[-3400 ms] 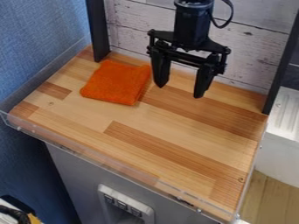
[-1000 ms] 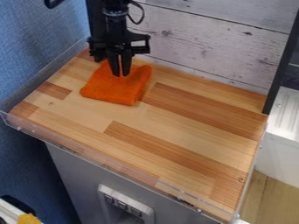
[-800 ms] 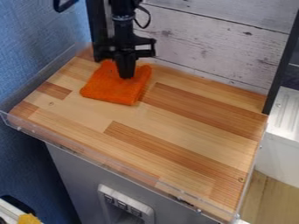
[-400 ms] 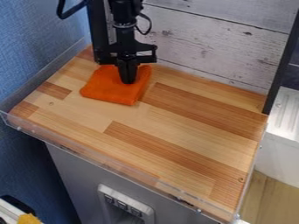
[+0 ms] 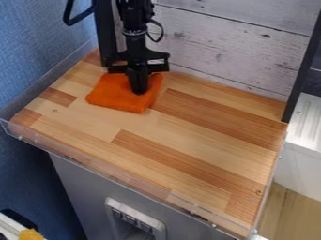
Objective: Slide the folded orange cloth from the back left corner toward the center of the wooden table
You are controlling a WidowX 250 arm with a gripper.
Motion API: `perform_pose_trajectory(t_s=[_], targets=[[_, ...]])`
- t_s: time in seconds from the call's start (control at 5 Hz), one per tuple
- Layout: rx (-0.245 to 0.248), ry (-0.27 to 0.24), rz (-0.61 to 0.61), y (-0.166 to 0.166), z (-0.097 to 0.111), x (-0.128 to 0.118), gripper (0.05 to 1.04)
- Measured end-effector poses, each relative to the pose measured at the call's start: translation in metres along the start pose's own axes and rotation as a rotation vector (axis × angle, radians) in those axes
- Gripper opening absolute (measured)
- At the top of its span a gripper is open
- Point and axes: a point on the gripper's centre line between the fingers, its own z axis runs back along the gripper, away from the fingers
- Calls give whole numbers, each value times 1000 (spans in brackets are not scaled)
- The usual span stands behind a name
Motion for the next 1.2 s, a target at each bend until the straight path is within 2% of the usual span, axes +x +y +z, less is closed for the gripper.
perform_pose_trajectory(t_s=[0.4, 0.8, 1.2], targets=[[-6, 16, -97, -19, -6, -21, 59], [-14, 13, -288, -52, -7, -64, 59], [-17, 2, -431, -69, -8, -93, 59]])
